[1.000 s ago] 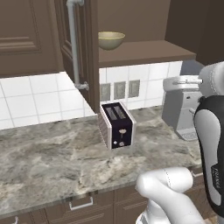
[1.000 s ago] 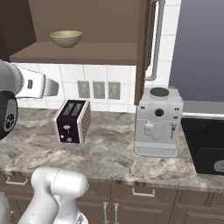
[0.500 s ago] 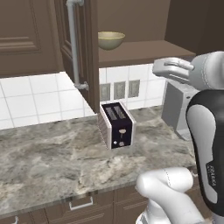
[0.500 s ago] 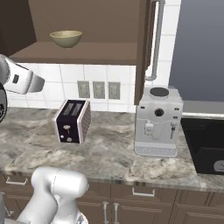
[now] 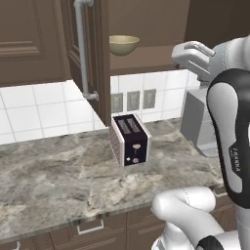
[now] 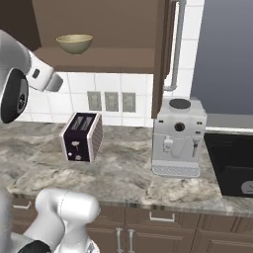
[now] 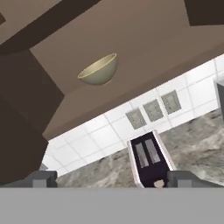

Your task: Take the smaller bowl and place it next to the appetizer plate on the dining counter , and place the larger bowl next to the plate with cooked food.

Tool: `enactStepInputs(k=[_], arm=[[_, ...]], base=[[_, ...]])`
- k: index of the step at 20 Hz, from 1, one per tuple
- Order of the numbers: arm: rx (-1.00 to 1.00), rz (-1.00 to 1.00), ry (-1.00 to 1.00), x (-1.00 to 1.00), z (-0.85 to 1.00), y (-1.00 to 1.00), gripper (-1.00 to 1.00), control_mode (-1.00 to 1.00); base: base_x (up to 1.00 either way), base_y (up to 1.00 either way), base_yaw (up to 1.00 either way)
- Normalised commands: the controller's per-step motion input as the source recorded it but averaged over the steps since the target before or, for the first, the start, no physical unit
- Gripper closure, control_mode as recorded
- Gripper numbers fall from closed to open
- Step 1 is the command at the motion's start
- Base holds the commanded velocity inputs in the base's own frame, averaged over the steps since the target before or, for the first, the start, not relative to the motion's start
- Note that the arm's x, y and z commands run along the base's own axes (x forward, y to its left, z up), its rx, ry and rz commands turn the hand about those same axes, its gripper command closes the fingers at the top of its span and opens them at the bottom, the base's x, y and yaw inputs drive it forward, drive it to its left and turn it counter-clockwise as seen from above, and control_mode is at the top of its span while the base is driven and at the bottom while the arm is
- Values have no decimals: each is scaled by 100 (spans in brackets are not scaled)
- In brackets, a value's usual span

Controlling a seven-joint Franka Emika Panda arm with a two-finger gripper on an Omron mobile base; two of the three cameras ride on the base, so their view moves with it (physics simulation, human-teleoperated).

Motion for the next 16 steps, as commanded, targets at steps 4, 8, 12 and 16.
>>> enactStepInputs(k=[4,8,12,16], arm=[[3,0,6,99,0,0,-100,-100],[0,-2,0,91,0,0,-100,-100],[0,-3,0,89,0,9,-100,-100],[0,-4,0,85,0,19,-100,-100]], base=[[0,0,0],[0,0,0],[0,0,0],[0,0,0]])
